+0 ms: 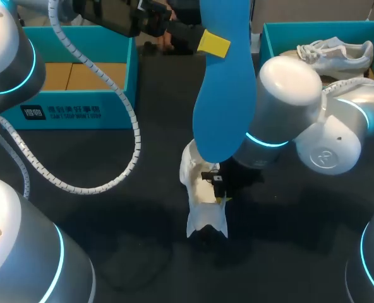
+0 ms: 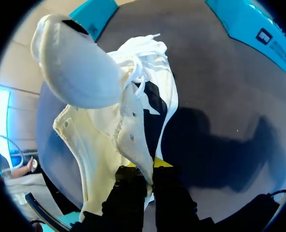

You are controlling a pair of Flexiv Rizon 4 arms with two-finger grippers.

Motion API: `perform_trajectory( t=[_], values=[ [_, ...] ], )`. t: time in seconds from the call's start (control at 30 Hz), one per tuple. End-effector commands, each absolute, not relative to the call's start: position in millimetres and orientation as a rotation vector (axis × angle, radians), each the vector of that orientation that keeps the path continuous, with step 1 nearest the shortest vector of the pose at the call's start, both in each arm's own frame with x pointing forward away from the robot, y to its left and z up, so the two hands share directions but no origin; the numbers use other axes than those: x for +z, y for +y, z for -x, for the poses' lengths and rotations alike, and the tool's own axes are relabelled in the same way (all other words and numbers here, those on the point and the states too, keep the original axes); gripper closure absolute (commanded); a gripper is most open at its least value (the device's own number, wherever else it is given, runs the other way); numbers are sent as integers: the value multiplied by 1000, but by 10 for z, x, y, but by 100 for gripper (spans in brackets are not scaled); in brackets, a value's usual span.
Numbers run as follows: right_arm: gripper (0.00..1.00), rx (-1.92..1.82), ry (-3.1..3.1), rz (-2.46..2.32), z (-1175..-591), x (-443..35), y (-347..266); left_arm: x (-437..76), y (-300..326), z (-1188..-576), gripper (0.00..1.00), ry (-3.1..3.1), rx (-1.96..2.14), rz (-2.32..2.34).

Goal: Take the shoe out of the shoebox, open the shoe tongue, remove and reinsert the insole, then place the shoe into the shoebox

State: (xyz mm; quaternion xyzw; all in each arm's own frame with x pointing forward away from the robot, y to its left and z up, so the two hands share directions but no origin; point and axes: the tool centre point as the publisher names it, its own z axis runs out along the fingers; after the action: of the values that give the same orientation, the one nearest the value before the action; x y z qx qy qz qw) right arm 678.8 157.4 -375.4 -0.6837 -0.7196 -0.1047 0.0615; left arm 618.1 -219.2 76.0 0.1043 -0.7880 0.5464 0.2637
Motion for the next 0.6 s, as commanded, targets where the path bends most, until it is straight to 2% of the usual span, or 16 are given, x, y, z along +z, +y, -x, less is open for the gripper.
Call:
perform_trajectory(
  t=[0.03, 0.6],
  values=[
    [100, -363, -2155, 2151, -6701, -3768, 1595, 754, -2193, -6181, 100, -2131, 1476, -282],
    [100, -362, -2176, 2196, -6856, -3936, 1630, 754, -2193, -6181, 100, -2131, 1476, -282]
  ],
)
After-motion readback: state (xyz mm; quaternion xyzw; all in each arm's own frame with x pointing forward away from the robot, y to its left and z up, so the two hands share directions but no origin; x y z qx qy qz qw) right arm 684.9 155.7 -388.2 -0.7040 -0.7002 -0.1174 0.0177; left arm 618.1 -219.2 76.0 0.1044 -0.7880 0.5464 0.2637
